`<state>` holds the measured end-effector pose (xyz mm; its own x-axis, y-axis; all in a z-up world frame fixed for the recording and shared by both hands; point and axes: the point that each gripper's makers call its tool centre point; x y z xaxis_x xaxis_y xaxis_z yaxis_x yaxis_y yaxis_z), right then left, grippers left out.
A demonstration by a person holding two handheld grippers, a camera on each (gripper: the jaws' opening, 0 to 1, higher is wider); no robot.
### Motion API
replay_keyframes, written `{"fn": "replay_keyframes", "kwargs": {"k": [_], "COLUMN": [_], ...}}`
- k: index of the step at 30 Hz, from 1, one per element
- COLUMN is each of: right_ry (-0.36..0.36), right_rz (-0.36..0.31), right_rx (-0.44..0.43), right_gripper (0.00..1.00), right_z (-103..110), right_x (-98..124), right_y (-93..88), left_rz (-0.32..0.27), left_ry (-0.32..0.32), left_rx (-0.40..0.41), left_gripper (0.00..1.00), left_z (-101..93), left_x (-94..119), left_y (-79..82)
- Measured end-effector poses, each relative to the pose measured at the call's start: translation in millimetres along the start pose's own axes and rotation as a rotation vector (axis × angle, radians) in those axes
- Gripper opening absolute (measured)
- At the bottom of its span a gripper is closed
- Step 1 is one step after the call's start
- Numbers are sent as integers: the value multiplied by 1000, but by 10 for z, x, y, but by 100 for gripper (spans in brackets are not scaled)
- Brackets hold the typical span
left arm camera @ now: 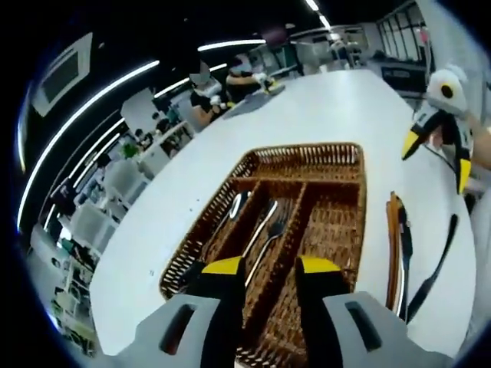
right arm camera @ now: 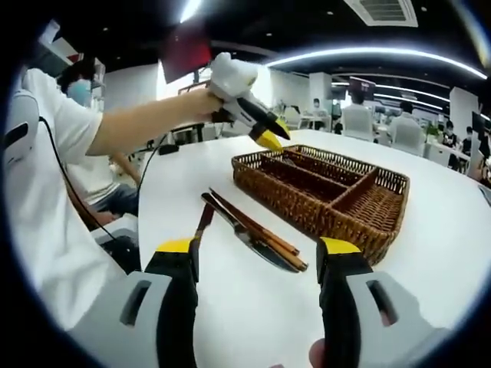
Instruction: Arrange the knives, forks, and spoons in their matching storage slots by inserting each utensil handle-first until every utensil is classified and aligned in the correct compartment
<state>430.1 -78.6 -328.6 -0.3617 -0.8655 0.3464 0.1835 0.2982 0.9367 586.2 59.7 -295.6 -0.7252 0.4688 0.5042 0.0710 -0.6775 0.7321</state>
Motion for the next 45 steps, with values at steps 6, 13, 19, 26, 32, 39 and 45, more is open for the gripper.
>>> {"fn": "replay_keyframes", "kwargs": {"k": [6, 13, 19, 26, 32, 39, 45], "right_ry": [0, 2, 2, 2, 3, 17, 35], "right_rz": [1, 2, 0, 0, 3, 10, 11], "right_rx": [5, 12, 17, 24, 27, 31, 29], "right_gripper": [64, 63, 63, 62, 61, 58, 55], "right_z": [43, 112, 172, 240, 264, 320, 363], "right_x": [-13, -3, 13, 40, 67, 49, 4], "right_y": [-22, -41, -70, -108, -143, -203, -242], "left_rz": [-57, -92, -102, -113, -144, -163, -194], "left_ry": [24, 33, 36, 45, 51, 57, 67], "left_rx": [35, 57, 71, 124, 192, 247, 298], "left_gripper": [26, 26, 27, 28, 28, 27, 27], "left_z": [-87, -266, -369, -582, -738, -1005, -1070], "left_x": [193, 453, 623, 775, 891, 1042, 1145], "left_y": [18, -93, -185, -387, -503, -589, -659]}}
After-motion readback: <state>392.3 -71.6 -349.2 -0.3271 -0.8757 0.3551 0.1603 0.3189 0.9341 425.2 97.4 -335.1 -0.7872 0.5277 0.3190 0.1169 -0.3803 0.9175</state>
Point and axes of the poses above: the point that each gripper's makers call its tool centre point, and the gripper's own axes: x roughly backward along the fingers, z roughly to its left, y roughly out of its top, and after that the axes turned 12 degrees about y, right-handed
